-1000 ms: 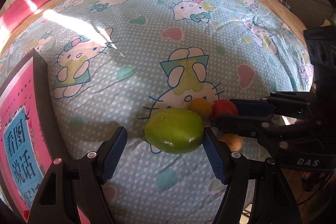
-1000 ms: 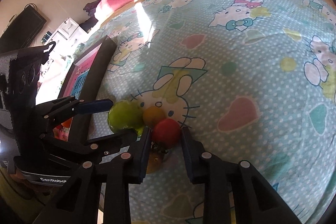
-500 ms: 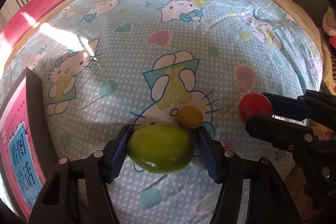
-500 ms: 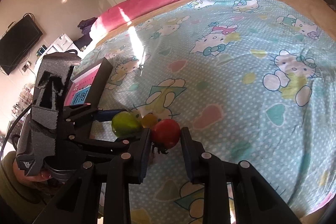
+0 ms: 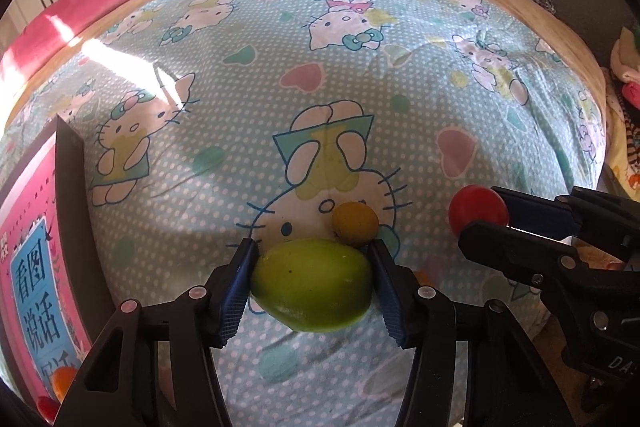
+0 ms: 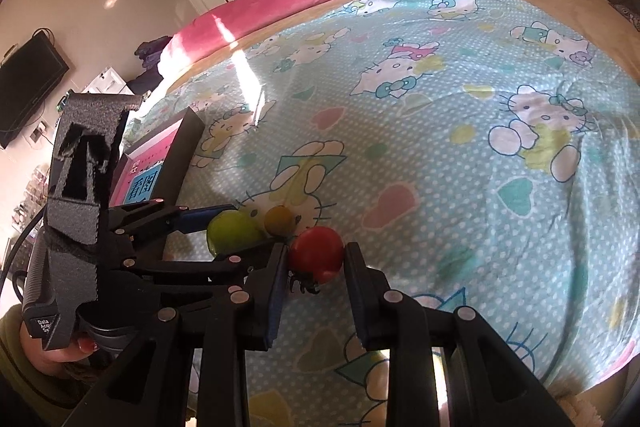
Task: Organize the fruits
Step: 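Close the left tool on the green apple while the right tool grasps the red tomato, then lift and carry the green apple and red tomato over the pink tray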
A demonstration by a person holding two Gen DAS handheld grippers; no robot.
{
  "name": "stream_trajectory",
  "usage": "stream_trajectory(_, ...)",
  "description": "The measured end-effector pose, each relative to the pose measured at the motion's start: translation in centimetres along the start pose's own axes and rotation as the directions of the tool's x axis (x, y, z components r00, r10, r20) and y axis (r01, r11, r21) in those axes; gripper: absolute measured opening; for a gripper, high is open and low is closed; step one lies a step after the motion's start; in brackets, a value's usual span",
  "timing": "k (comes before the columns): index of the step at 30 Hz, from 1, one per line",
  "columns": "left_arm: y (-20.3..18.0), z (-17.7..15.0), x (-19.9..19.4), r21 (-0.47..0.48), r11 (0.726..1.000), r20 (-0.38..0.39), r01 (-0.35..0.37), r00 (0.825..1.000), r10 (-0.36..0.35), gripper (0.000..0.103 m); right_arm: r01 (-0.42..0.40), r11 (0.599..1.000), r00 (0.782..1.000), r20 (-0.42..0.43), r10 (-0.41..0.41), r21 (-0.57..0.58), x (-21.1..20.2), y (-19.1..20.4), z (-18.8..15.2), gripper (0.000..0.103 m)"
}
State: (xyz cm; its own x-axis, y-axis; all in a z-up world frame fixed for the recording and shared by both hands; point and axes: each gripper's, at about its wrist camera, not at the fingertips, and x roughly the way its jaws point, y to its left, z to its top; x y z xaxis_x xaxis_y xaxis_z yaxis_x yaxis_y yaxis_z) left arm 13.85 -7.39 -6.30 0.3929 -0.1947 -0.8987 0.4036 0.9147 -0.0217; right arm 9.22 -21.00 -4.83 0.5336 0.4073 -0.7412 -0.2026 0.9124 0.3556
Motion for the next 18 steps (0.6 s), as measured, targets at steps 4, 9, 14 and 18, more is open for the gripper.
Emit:
stream_trajectory(4,0.5,-0.5,-0.6,-0.029,0.999,0.004,0.026,1.000,-0.026,0.058,0.001,1.000,1.000,0.008,-0.001,-0.003,-0.2,0.2,-0.1,0.029)
stream_trajectory(9,1.0,-1.1,-1.4,-0.050,0.999,0.005,0.021,1.000,-0.021,0.058,0.006,1.000,1.000,0.012,-0.006,-0.010,-0.4,0.5,-0.3,0.029)
stream_trajectory(14,1.6,-1.7,-2.5,-0.076,0.997,0.014,0.024,1.000,-0.023,0.058,0.010,1.000,1.000,0.017,-0.010,-0.021,-0.6,0.9,-0.5,0.029)
stream_trajectory(18,2.0,-2.0,-3.5,-0.092,0.995,0.030,0.028,0.999,-0.026,0.058,0.018,0.999,1.000,0.024,-0.017,-0.034,-0.8,1.4,-0.6,0.029)
